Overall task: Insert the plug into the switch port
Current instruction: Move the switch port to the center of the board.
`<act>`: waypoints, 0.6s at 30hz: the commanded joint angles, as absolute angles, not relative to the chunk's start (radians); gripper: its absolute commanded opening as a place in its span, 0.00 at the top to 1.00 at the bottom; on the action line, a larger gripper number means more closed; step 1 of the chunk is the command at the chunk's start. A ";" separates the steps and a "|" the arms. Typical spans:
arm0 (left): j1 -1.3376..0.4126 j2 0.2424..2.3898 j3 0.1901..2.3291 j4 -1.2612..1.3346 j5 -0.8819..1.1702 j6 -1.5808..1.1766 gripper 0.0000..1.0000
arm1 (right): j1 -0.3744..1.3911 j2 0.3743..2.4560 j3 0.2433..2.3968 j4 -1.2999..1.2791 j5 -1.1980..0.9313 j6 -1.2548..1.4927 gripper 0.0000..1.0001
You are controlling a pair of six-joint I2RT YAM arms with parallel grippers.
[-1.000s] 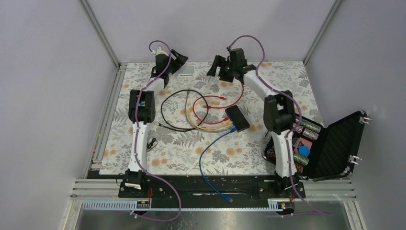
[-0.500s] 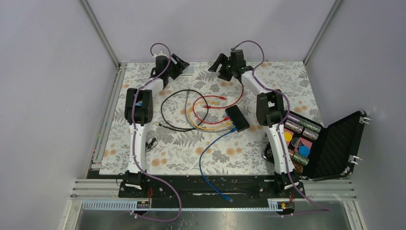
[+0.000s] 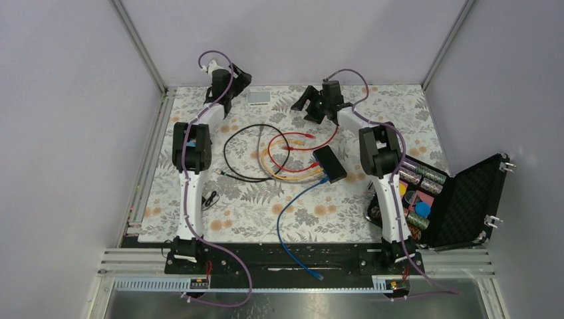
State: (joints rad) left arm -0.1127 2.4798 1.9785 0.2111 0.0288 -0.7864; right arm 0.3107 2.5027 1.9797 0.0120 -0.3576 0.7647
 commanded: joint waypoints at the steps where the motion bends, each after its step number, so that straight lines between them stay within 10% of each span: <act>1: -0.074 2.595 2.111 0.282 0.075 -0.876 0.19 | 0.300 2.370 1.880 0.122 -0.400 0.781 0.13; 18: -0.087 2.695 2.109 0.347 0.312 -1.172 0.23 | 0.260 2.281 1.772 0.176 -0.347 0.754 0.12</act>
State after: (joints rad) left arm -0.0570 2.7014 2.1204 0.3183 0.2127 -1.1561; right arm 0.2672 2.2948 1.7149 0.1570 -0.3828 0.7860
